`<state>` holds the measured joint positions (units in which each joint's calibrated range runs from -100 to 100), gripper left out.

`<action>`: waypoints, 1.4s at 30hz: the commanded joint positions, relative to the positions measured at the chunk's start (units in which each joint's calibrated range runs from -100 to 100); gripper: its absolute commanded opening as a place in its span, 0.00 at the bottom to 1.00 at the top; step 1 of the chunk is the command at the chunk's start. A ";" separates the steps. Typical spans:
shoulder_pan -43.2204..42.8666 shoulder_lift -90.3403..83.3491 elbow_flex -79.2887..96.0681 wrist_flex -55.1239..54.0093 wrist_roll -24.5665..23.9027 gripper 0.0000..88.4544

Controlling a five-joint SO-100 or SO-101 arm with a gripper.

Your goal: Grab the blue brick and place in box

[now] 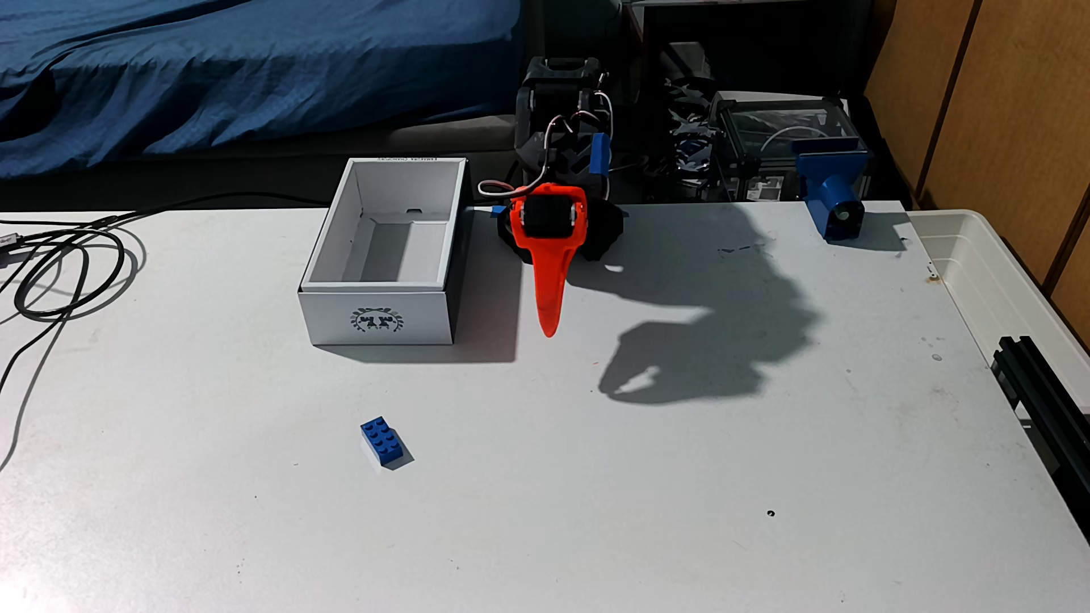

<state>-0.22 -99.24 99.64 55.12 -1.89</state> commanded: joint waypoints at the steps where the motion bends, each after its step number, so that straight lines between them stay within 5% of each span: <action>1: -0.30 -0.76 -1.24 -0.10 0.18 0.01; 42: -0.30 -0.76 -1.24 -0.10 0.18 0.01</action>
<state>-0.22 -99.24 99.64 55.12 -1.89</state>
